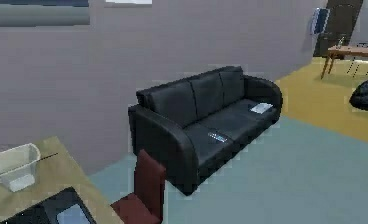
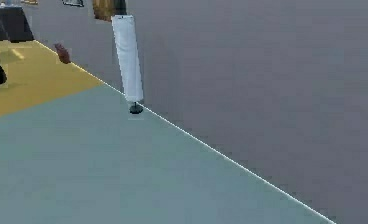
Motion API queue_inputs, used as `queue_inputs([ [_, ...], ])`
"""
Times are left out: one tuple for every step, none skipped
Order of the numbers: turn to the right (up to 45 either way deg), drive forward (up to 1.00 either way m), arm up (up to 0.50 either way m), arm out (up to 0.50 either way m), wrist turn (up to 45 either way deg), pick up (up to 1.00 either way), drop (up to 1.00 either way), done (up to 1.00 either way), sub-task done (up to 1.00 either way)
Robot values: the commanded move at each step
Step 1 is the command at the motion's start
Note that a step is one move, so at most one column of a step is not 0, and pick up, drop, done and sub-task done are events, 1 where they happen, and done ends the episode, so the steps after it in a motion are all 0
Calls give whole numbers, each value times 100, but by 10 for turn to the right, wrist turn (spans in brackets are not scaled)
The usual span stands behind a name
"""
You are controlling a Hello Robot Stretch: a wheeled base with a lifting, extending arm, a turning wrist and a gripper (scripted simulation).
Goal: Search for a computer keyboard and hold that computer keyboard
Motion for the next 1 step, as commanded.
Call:
queue_inputs([
  [0, 20, 0, 0, 0, 0, 0, 0, 0],
])
